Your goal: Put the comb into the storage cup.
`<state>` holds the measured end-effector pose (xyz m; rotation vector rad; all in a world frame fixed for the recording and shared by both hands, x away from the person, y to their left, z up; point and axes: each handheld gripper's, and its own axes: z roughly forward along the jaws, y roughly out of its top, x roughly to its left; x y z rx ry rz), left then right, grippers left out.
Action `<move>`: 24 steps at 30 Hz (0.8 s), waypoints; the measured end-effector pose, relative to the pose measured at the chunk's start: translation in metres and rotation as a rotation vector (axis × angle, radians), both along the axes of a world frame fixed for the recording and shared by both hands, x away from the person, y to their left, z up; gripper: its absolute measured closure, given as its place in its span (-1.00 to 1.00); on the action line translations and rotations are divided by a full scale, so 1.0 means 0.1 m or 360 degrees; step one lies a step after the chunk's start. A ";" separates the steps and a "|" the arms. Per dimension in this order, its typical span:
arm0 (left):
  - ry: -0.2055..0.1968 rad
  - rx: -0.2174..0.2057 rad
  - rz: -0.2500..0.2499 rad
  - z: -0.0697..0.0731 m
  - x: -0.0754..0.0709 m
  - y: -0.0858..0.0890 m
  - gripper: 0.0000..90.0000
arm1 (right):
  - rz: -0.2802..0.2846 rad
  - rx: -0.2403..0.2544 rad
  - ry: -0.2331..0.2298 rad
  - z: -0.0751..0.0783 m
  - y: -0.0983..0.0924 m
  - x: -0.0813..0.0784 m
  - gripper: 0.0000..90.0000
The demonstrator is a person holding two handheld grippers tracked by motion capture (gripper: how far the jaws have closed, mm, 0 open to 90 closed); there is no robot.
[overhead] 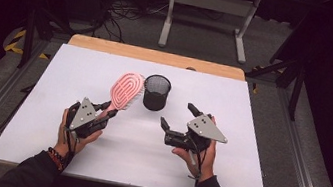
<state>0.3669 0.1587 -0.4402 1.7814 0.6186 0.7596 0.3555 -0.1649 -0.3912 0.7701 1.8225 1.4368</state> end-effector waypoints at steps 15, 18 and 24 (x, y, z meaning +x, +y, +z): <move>0.0001 0.0008 -0.0081 -0.10 -0.04 -0.28 0.55 | 0.0169 0.0056 0.0016 0.09 0.36 -0.01 -0.84; -0.0014 0.0004 -0.0101 -0.10 -0.06 -0.34 0.55 | 0.0186 0.0064 0.0032 0.08 0.43 0.01 -0.84; -0.0023 -0.0008 -0.0126 -0.11 -0.07 -0.41 0.55 | 0.0188 0.0097 0.0075 0.08 0.51 0.06 -0.83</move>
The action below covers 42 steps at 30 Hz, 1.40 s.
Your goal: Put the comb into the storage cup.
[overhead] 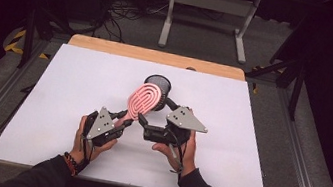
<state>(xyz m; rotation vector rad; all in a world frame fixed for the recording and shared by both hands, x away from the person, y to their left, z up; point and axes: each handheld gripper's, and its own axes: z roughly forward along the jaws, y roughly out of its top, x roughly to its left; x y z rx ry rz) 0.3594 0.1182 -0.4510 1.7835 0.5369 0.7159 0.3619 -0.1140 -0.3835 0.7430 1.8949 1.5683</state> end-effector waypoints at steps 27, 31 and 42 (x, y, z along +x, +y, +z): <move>-0.0011 0.0040 0.0024 -0.08 -0.02 -0.29 0.55 | 0.0028 0.0293 0.0141 0.08 0.03 0.05 0.15; -0.0022 0.0068 0.0047 -0.09 0.00 -0.32 0.53 | 0.0051 0.0373 0.0202 0.04 0.02 0.06 0.33; -0.0051 0.0166 -0.0045 -0.05 -0.07 -0.40 0.24 | 0.0162 0.0320 0.0111 0.07 0.07 -0.05 0.40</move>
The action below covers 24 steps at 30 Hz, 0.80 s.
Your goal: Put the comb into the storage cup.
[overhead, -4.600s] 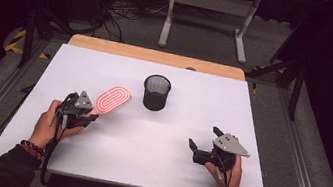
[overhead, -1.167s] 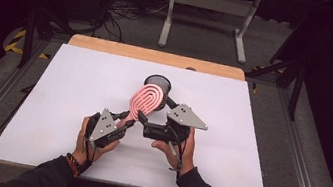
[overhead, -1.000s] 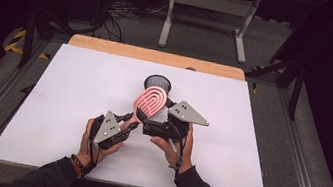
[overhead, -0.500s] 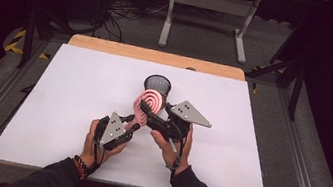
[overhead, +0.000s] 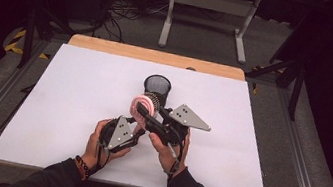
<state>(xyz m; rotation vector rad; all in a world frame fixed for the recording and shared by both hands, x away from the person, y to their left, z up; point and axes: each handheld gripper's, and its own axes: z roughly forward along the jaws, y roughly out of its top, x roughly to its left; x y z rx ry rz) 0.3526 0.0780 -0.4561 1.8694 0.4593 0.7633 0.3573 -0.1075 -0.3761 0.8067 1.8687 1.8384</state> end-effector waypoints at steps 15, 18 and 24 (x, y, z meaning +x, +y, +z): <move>0.0126 -0.0018 -0.0149 0.08 0.06 0.12 -0.59 | -0.0020 -0.0138 -0.0161 0.01 -0.16 -0.01 0.41; 0.0155 -0.0041 -0.0191 0.11 0.10 0.21 -0.65 | -0.0029 -0.0145 -0.0163 0.01 -0.21 0.01 0.40; 0.0125 -0.0016 -0.0246 0.18 0.13 0.39 -0.73 | -0.0060 -0.0137 -0.0170 0.04 -0.29 0.02 0.41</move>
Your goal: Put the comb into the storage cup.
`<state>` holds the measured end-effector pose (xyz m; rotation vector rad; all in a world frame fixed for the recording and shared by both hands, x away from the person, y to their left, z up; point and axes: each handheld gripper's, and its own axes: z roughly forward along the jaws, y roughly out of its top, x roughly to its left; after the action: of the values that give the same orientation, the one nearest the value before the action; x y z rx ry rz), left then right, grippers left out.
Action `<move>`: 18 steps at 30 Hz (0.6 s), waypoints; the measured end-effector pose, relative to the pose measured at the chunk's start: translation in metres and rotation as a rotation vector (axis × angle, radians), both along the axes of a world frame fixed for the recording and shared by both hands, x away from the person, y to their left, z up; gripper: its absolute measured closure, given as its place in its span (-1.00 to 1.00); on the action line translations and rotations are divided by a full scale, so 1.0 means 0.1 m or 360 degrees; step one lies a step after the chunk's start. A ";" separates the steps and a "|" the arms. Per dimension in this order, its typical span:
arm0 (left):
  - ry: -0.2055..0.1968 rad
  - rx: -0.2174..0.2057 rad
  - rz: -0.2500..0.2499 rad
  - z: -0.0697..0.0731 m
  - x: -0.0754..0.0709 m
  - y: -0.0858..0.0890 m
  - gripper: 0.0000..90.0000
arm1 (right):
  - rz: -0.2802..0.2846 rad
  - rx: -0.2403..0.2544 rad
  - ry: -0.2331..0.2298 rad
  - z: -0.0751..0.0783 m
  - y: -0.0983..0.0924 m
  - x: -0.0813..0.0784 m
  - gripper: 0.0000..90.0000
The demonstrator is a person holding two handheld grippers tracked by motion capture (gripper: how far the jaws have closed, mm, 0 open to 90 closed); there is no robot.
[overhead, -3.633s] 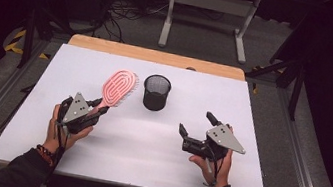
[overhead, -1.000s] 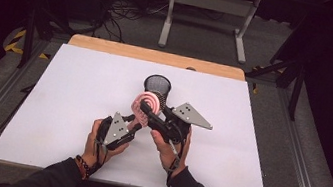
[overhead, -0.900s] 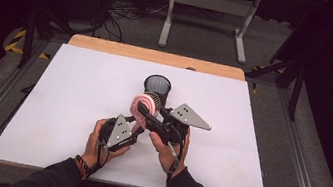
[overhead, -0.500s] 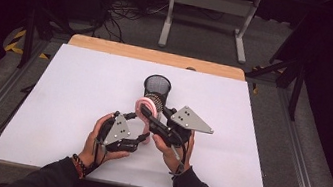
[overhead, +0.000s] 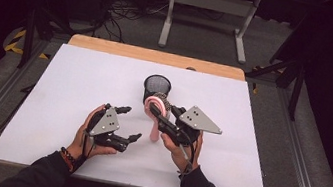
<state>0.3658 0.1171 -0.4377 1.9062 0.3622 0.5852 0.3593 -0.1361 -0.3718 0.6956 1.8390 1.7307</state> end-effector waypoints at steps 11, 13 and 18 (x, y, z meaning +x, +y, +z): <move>-0.0033 0.0048 -0.0031 0.05 0.07 0.33 -0.88 | -0.0020 -0.0029 -0.0068 0.07 -0.08 -0.02 0.41; -0.0028 0.0033 -0.0039 0.06 0.07 0.37 -0.86 | -0.0017 -0.0030 -0.0075 0.08 -0.09 -0.03 0.41; -0.0021 0.0034 -0.0085 0.05 0.06 0.50 -0.86 | -0.0012 -0.0031 -0.0085 0.11 -0.12 -0.04 0.41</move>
<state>0.3717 0.1672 -0.4326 1.9260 0.2968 0.5676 0.3556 -0.1478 -0.3613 0.6416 1.8128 1.7079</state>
